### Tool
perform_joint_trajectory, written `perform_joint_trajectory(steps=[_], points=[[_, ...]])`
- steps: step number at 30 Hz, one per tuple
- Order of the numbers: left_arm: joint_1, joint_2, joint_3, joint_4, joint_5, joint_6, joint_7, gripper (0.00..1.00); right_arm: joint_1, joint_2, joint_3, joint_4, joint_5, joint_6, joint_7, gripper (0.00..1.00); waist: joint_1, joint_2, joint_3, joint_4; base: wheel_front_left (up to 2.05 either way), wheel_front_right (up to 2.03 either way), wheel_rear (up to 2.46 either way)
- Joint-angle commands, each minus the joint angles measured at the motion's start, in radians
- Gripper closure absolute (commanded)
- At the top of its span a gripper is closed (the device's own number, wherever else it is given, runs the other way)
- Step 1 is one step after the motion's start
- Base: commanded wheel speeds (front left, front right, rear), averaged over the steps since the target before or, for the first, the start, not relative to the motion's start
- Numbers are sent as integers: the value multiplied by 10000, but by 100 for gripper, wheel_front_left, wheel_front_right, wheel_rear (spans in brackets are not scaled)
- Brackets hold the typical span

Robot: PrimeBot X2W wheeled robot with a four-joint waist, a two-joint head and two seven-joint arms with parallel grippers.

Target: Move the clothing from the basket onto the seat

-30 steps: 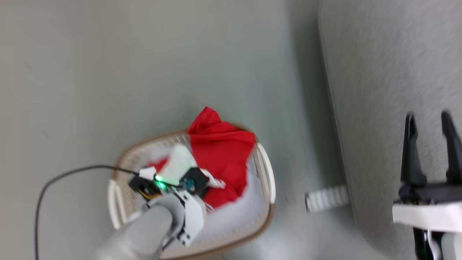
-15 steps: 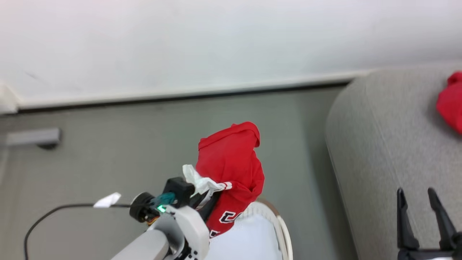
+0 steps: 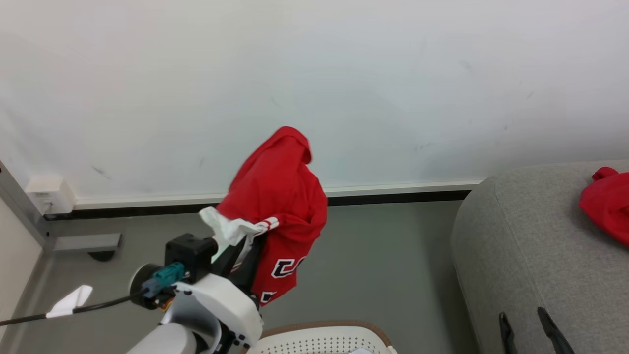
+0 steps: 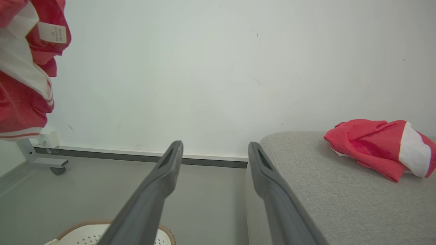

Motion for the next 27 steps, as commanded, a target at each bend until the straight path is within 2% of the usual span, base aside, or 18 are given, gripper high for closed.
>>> perform_joint_trajectory(steps=[1,7,16,20,23,27], points=[[182,154,89,-259,-32,109,75,100,193,-19,100,15,71,-25,9,0,4,0,-67,-29,0,0,0],[323,367,164,-898,-43,356,240,100,150,-13,822,-44,-87,-25,9,0,4,0,-117,-81,0,0,0],[78,212,-69,-1546,131,395,413,100,-1025,-22,4211,728,-399,-25,8,0,4,0,-107,-54,0,0,0],[-16,90,-196,-1602,164,390,493,100,-1880,-23,5553,1068,433,-25,9,0,4,0,-121,27,0,0,0],[-70,-94,-355,-1578,202,340,505,100,-2504,-29,6171,1334,1095,-25,9,0,4,0,-129,148,0,0,0],[-232,-344,-599,-1549,259,236,553,100,-3335,-22,6696,1767,1090,-25,10,0,4,0,-119,331,0,0,0]])
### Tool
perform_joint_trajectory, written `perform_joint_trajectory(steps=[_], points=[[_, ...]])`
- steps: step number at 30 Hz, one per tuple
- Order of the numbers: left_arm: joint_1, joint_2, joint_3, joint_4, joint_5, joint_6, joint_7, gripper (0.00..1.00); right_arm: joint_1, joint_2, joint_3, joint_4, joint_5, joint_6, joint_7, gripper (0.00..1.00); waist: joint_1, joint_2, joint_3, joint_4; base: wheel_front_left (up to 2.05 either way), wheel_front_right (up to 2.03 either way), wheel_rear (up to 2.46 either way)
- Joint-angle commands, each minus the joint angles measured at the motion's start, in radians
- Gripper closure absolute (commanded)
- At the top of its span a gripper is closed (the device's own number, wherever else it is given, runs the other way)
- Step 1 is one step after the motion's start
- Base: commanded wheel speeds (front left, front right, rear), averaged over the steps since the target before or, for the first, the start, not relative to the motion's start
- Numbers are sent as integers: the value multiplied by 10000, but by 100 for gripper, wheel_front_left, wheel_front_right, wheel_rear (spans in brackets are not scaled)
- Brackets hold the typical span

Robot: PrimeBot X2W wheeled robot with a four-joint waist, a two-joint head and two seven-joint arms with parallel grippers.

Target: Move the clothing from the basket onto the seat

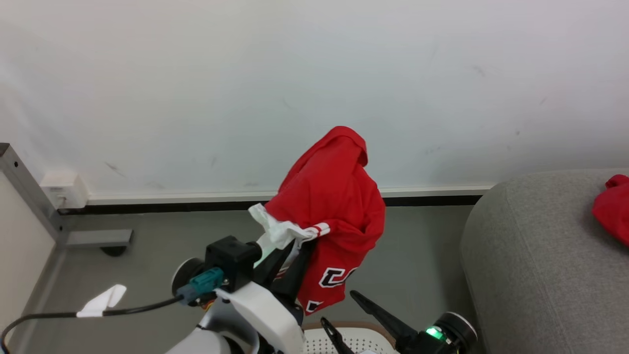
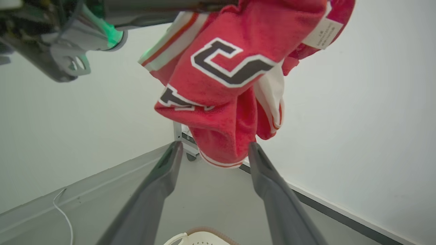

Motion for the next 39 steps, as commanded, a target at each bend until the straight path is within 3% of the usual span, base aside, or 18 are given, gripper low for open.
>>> perform_joint_trajectory(steps=[1,12,13,14,15,22,23,24,25,26,27,39], points=[[-179,-107,-82,19,169,-61,35,100,-430,-33,180,211,-159,-25,10,0,0,0,-4,111,0,0,0],[-405,-623,-597,-50,138,-249,249,100,-1829,-31,246,1130,-1052,-25,10,0,0,0,31,431,0,0,0],[-423,-655,-615,-40,130,-258,255,100,-1858,-31,219,1191,-969,-25,10,32,0,0,34,453,0,0,0],[-435,-685,-628,-28,115,-262,259,100,-1906,-29,156,1178,-858,-25,10,80,0,0,39,473,0,0,0],[-443,-702,-636,-5,102,-262,249,100,-1924,-33,91,1156,-721,-25,10,100,0,0,46,490,0,0,0],[-433,-624,-606,154,101,-209,179,100,-1855,-29,-342,942,-229,-25,8,100,0,0,131,436,0,0,0],[-431,-610,-605,176,123,-195,160,91,-1785,-29,-430,890,-149,-25,8,100,0,0,147,406,0,0,0],[-419,-590,-596,213,145,-170,139,75,-1703,-31,-509,826,-55,-25,8,100,0,0,165,363,0,0,0],[-408,-571,-594,259,176,-164,143,55,-1638,-33,-622,742,16,-25,8,100,0,0,180,320,0,0,0],[-399,-542,-608,301,220,-136,125,22,-1565,-33,-772,665,118,-25,8,100,0,0,198,268,0,0,0],[-388,-513,-623,347,247,-121,125,0,-1500,-33,-909,589,192,-25,8,100,0,0,222,208,0,0,0],[-178,-349,-740,532,292,-84,97,0,-580,-26,-3407,-545,-540,-26,5,100,0,0,461,-1109,0,0,0]])
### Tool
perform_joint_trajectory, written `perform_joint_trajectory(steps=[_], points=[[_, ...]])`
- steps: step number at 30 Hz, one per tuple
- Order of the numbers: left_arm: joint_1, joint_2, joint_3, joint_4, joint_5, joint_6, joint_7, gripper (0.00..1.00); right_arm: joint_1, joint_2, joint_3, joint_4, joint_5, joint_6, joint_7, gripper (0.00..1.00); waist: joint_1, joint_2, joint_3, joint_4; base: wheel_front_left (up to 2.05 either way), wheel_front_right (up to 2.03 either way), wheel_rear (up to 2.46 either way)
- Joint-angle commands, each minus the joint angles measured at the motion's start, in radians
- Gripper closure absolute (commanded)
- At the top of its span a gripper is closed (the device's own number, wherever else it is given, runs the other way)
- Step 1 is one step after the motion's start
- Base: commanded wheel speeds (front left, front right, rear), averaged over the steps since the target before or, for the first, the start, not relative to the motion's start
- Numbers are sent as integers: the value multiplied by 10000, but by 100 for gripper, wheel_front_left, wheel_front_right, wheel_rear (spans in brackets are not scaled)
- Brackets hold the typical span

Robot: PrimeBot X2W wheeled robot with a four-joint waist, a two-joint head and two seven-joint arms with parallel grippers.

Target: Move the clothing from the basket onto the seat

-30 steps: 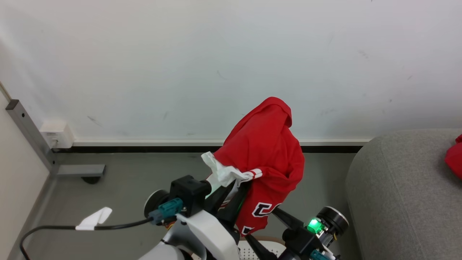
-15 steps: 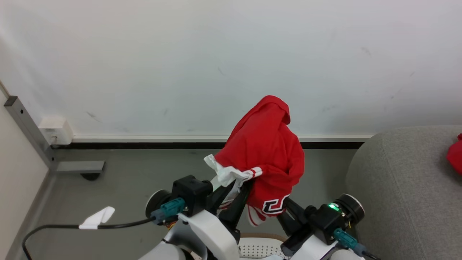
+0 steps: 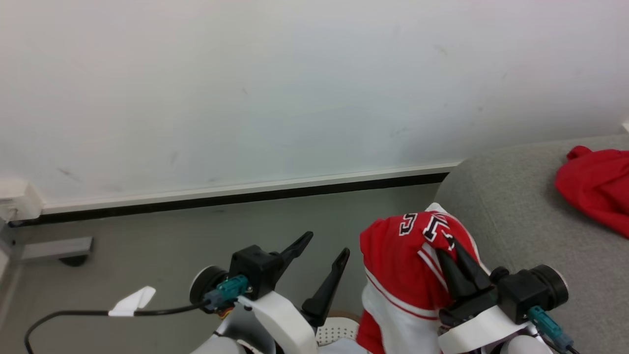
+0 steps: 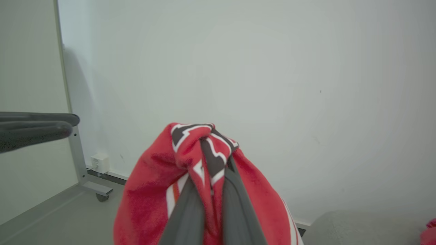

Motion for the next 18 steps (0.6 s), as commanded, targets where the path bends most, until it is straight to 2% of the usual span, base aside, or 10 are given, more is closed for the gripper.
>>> perform_joint_trajectory(steps=[1,8,18], points=[[94,46,-19,-9,133,13,-30,0,93,-21,-271,-189,-115,-26,-1,100,0,0,90,-475,0,0,0],[89,-38,-166,-88,222,-14,-73,0,248,-231,-1177,-956,-520,-26,-1,100,0,0,318,-1861,0,0,0],[-37,-103,-283,-210,286,-8,-206,0,494,-661,-2059,-1761,-431,-26,0,100,0,0,636,-3586,0,0,0]])
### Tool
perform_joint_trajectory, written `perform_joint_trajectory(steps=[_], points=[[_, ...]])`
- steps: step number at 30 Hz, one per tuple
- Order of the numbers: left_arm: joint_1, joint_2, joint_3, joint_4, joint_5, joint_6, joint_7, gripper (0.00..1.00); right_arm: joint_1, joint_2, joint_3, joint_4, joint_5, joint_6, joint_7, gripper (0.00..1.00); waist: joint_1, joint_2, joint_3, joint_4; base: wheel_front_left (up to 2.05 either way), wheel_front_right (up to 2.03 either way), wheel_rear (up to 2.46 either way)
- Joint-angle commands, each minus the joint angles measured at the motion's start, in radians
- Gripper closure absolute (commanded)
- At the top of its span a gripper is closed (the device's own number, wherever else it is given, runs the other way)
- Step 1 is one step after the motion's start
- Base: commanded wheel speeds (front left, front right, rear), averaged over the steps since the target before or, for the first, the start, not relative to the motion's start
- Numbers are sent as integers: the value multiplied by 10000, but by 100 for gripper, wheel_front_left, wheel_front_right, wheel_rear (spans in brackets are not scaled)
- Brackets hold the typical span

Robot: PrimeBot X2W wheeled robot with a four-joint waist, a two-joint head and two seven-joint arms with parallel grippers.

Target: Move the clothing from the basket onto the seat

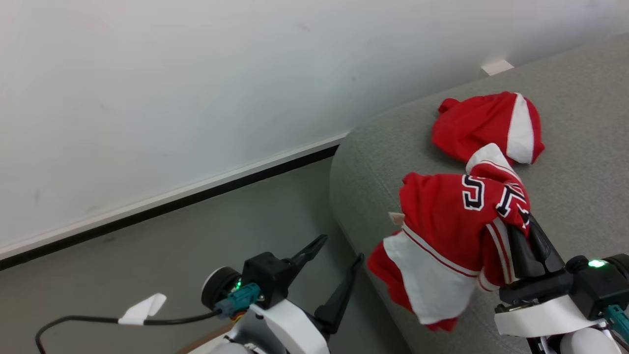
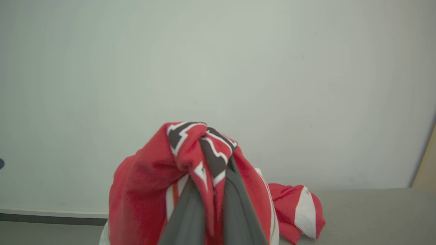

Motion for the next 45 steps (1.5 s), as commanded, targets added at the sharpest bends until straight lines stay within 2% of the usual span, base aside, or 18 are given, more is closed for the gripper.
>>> perform_joint_trajectory(steps=[1,7,12,16,22,28,31,35,36,37,38,39,40,45], points=[[-21,26,-19,-71,67,-6,-41,0,117,-119,-137,-134,56,-26,0,100,-1,-1,183,-574,0,0,0],[-146,-35,-172,-334,173,-23,51,0,233,-117,-594,-440,222,-26,0,100,-1,-1,535,-921,0,0,0],[-835,84,-272,-676,510,-170,425,0,-323,51,-1133,-770,546,-26,0,100,-1,-1,1729,-682,0,0,0],[-1727,202,-307,-945,815,-444,828,0,-1498,85,-1709,-722,759,-26,1,100,-1,-1,3030,-296,0,0,0],[-3065,399,-98,-1113,1319,-815,1099,0,-4165,-531,-3028,-157,429,-26,166,100,-1,-1,4801,323,0,0,0],[-4233,454,10,-971,1707,-1247,1101,0,-7015,-1158,-5182,1578,260,-26,824,100,-1,-1,6075,822,0,0,0],[-4566,254,47,-829,1782,-1345,945,0,-7995,-1425,-6516,2761,-417,-26,944,100,-1,-1,6454,1090,0,0,0],[-4653,3,-27,-508,1765,-1424,672,0,-8429,-1496,-8394,4285,-2209,-26,765,100,-1,-1,6660,1449,0,0,0],[-4633,5,-65,-396,1798,-1445,613,0,-8353,-1377,-8799,4576,-2786,-26,709,86,-1,-1,6660,1518,0,0,0],[-4599,-20,-97,-292,1814,-1454,532,0,-8275,-1232,-9152,4847,-3318,-26,661,66,-1,-1,6641,1580,0,0,0],[-4537,-62,-121,-202,1772,-1453,457,0,-8201,-1028,-9495,5111,-3741,-26,583,55,-1,-1,6608,1622,0,0,0],[-4486,-96,-148,-124,1740,-1470,405,0,-8162,-847,-9870,5299,-4110,-26,532,39,-1,-1,6564,1657,0,0,0],[-4458,-115,-164,-40,1714,-1482,350,0,-8172,-747,-10195,5430,-4416,-27,435,3,-1,-1,6523,1691,0,0,0],[-4357,-159,-129,227,1576,-1457,145,0,-8055,-256,-10666,5801,-5142,-26,110,0,-1,-1,6179,1724,0,0,0]])
